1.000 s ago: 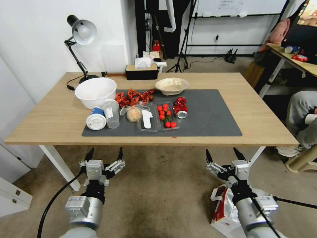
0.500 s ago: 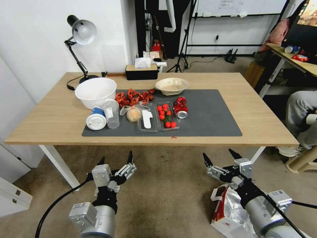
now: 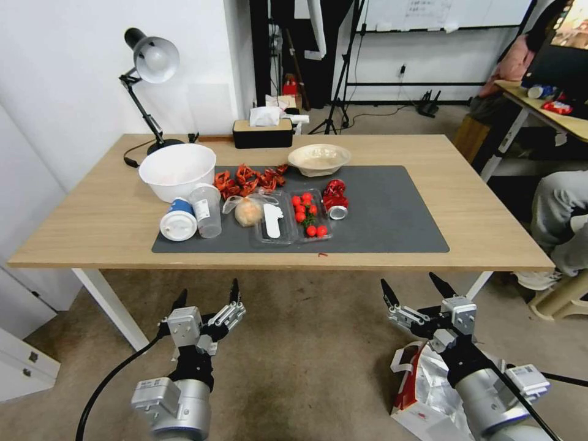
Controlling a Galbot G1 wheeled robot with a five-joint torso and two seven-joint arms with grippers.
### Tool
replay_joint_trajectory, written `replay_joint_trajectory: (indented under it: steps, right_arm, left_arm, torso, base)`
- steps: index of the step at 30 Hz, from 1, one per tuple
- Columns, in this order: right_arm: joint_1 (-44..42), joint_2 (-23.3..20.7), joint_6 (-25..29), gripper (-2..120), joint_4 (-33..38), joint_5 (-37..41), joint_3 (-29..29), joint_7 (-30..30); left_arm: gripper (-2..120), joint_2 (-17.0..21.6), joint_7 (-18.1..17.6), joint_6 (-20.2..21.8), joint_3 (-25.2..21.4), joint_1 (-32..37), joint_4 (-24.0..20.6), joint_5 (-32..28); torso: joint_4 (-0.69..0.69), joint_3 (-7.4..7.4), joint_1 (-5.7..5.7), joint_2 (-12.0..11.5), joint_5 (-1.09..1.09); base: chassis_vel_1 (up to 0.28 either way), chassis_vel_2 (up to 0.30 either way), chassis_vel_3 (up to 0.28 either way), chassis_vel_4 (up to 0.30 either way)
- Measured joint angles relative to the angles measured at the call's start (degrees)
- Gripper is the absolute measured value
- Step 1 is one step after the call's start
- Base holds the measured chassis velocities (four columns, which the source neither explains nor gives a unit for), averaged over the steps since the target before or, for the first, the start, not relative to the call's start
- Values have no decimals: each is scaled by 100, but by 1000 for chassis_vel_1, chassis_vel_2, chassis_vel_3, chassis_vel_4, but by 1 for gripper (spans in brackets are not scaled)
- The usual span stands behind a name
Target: Pick up the food delivery bag from the floor and place it on the table.
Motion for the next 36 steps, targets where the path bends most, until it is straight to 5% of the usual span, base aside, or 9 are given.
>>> replay_joint_trajectory:
  steps: [14,36]
  right_arm:
    - [-31,14,71,100,-51,-51,-14,-3]
    - [-27,30,85,100,-107,-98,-55,-28]
  left_arm:
    - [100,24,-202,-58,-43,-19,72,-107]
    - [100,37,-273,10,-98,-5,23,-157]
  torso:
    - [0,-6,-4,-11,0]
    - [-1,-359,-286,-646,0]
  base:
    - [0,0,0,0]
    - [0,0,0,0]
